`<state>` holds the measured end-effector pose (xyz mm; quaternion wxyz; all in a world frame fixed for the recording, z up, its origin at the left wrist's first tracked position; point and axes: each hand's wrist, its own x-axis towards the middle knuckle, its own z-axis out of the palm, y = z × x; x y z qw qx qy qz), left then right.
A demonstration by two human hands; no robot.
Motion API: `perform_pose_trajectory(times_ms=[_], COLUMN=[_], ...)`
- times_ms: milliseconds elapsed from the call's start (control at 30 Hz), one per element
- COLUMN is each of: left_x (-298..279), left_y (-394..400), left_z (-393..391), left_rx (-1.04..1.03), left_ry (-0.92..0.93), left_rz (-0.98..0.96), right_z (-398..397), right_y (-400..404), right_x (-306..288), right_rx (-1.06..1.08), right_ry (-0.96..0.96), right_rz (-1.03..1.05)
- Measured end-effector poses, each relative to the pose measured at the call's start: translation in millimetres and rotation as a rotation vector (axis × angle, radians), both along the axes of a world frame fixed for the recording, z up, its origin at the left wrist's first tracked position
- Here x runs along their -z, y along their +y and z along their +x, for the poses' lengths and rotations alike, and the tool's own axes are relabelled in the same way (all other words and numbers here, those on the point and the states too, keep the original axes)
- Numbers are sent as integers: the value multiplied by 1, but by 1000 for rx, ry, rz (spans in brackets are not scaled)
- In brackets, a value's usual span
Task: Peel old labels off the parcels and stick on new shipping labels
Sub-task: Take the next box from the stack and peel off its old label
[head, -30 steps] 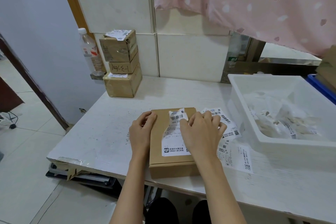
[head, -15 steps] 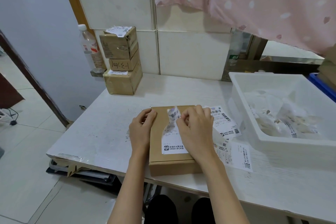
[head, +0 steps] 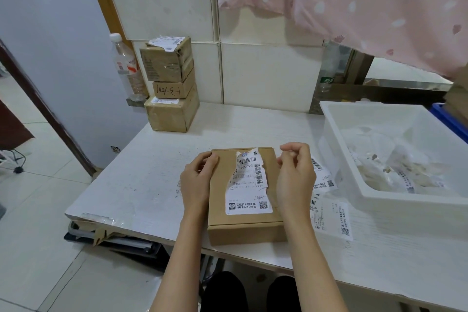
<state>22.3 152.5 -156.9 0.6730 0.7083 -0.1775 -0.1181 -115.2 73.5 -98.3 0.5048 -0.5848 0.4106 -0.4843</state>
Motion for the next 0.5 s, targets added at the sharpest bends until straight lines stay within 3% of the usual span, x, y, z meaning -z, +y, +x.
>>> perform_pose_trajectory(times_ms=[100,300,500], left_x=[0,-1,1], left_y=[0,0,1], left_z=[0,0,1], left_rx=[-1,2,-2], left_ry=[-8,-38,-40], left_rz=[2,6,7], right_z=[1,11,12], right_y=[-1,10,11], right_x=[2,12,14], right_rx=[-83,-420,-480], right_ry=[49,405,483], right_rz=[-72,-704,-697])
